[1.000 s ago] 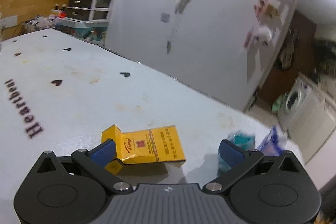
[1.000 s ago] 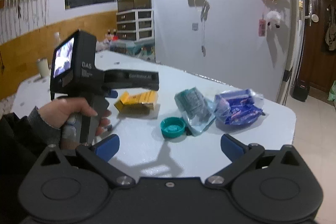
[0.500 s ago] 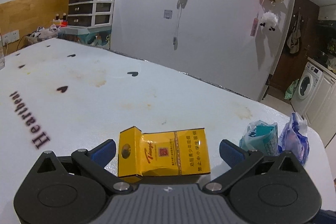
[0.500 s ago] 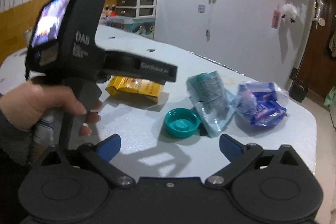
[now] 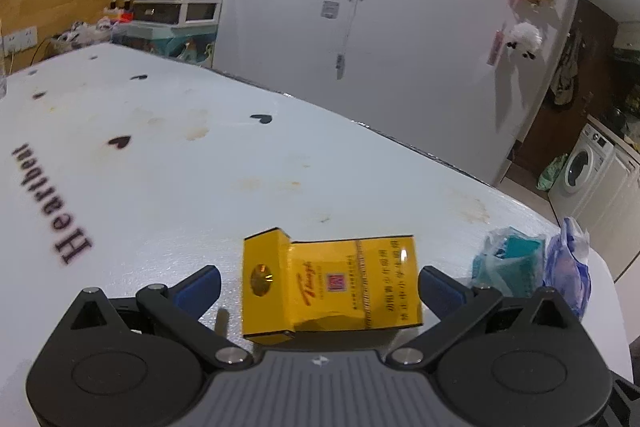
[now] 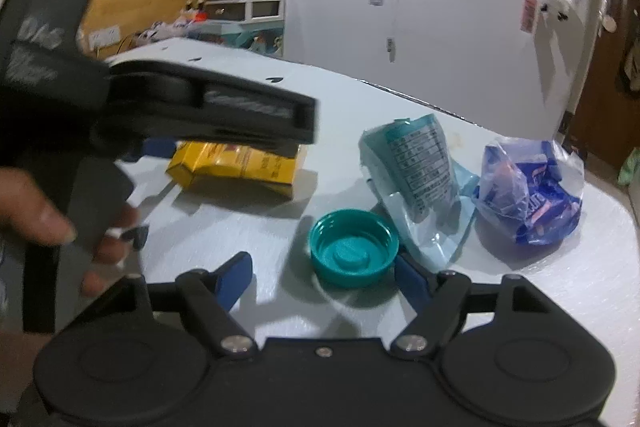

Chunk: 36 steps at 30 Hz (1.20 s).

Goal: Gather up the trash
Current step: 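Close the left tool on the yellow cigarette pack while the right tool grasps the teal bottle cap, then carry the yellow pack with the left tool while the right tool carries the teal cap to the bin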

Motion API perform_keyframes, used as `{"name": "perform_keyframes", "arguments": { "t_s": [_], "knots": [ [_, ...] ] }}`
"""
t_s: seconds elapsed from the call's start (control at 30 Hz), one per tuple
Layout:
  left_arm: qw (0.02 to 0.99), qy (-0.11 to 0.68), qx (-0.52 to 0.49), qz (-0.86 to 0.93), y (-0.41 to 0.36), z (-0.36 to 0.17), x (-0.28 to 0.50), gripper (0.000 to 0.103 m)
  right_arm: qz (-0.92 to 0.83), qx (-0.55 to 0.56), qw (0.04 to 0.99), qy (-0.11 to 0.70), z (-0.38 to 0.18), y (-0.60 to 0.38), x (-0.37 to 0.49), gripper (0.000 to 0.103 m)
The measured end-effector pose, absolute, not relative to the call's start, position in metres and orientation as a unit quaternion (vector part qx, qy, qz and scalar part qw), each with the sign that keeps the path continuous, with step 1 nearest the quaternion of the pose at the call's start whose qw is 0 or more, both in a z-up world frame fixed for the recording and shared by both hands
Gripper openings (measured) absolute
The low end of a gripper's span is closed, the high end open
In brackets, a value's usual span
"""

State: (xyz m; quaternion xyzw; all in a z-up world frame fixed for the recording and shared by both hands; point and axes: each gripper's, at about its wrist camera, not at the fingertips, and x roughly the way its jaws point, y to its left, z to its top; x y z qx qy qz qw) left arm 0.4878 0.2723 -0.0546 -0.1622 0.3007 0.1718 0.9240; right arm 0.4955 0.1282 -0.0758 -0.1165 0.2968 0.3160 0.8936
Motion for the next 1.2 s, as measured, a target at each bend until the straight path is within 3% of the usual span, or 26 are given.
{"name": "perform_keyframes", "arguments": {
  "t_s": [0.17,0.3,0.8,0.87,1.2],
  "knots": [
    [0.922,0.308,-0.176,0.155,0.273,-0.057,0.490,0.103,0.316,-0.105,0.894,0.299,-0.076,0.131,0.502,0.072],
    [0.926,0.304,-0.176,0.140,0.270,-0.056,0.491,0.103,0.323,-0.108,0.894,0.291,-0.075,0.135,0.500,0.049],
    [0.925,0.325,-0.120,0.158,0.256,-0.066,0.506,0.103,0.316,-0.131,0.897,0.279,-0.075,0.144,0.494,0.049],
    [0.927,0.318,-0.120,0.156,0.257,-0.066,0.504,0.097,0.317,-0.129,0.897,0.280,-0.074,0.144,0.494,0.049],
    [0.934,0.310,-0.119,0.133,0.255,-0.066,0.499,0.095,0.332,-0.120,0.891,0.285,-0.073,0.138,0.480,0.049]
  ]
}}
